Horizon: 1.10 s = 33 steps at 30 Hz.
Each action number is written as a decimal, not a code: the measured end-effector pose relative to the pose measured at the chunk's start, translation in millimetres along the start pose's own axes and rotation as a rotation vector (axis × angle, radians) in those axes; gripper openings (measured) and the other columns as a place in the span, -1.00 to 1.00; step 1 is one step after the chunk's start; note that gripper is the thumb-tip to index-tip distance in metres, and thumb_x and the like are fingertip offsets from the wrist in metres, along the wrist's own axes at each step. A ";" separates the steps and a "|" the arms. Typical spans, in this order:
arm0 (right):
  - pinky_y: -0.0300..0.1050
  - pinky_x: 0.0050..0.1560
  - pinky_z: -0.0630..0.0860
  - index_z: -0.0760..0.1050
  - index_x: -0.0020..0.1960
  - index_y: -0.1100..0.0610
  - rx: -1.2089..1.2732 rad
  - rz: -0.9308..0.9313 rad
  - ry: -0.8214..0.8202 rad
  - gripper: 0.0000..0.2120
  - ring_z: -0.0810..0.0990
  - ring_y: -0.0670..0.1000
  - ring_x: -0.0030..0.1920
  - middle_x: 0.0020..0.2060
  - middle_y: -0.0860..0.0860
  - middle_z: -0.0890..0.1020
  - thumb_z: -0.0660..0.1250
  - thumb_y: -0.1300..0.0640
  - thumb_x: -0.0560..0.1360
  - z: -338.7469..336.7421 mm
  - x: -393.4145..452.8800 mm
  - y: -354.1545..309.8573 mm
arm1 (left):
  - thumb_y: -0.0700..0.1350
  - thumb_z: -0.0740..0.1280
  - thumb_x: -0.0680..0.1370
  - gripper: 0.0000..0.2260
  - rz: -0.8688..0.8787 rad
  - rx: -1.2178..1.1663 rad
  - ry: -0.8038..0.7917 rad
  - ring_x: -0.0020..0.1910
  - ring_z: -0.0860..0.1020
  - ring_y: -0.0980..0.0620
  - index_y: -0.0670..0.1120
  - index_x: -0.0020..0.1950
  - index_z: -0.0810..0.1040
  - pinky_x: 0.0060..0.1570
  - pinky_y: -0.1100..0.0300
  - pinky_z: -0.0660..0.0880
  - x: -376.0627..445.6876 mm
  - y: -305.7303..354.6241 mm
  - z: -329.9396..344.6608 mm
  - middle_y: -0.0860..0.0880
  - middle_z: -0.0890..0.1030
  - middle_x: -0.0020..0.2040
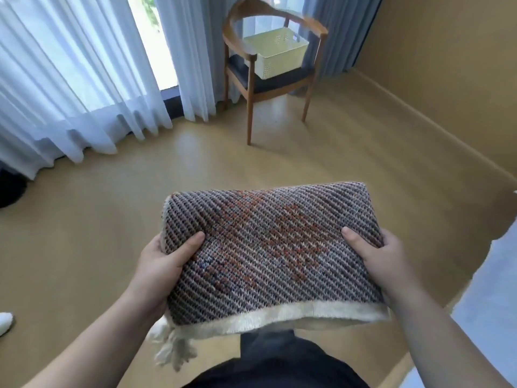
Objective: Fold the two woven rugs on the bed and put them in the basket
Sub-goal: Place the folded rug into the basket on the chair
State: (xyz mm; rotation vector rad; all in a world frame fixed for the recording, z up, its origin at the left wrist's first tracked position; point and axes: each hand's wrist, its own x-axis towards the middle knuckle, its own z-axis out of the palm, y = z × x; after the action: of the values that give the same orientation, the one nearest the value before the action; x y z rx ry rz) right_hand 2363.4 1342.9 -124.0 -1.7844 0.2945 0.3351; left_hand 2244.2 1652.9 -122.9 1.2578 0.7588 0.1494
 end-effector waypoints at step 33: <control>-0.01 0.06 0.59 0.59 -0.03 0.02 -0.232 -0.160 -0.197 -0.84 0.66 -0.03 -0.04 -0.08 -0.07 0.69 0.51 0.02 0.46 103.4 1045.9 -432.2 | -0.10 0.48 0.49 -0.67 -0.049 0.008 0.256 -0.01 0.64 0.07 -0.04 0.22 0.51 -0.13 0.23 0.53 878.5 323.2 503.8 0.02 0.66 0.05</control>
State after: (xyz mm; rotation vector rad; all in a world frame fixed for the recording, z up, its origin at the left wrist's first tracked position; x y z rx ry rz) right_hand 3485.1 1522.3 -154.3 -1.9703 -0.0283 0.4411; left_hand 3297.1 1794.0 -162.3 1.2399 1.0103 0.2715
